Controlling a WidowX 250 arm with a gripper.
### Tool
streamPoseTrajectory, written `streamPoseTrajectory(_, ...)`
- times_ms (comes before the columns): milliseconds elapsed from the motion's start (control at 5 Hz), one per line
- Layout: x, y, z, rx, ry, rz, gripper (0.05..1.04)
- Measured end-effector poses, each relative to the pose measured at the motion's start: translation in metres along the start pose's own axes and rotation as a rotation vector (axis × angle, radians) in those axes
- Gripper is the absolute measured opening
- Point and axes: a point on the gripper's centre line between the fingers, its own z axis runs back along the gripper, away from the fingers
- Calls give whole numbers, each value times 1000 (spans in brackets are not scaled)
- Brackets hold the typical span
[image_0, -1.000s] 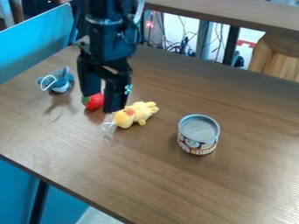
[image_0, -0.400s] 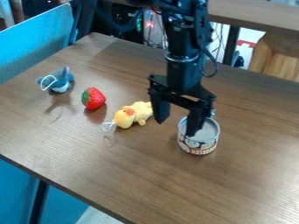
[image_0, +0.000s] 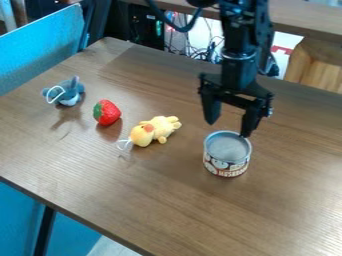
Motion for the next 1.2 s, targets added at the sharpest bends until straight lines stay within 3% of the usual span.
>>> streamPoseTrajectory(400,38,-2,-21,48,-10,26,1001)
streamPoseTrajectory(800,47,0,-34,67,-33,103,1001)
streamPoseTrajectory(1000,26,1,-53,61,37,92,1001)
streamPoseTrajectory(1200,0,7,-43,97,66,111,1001)
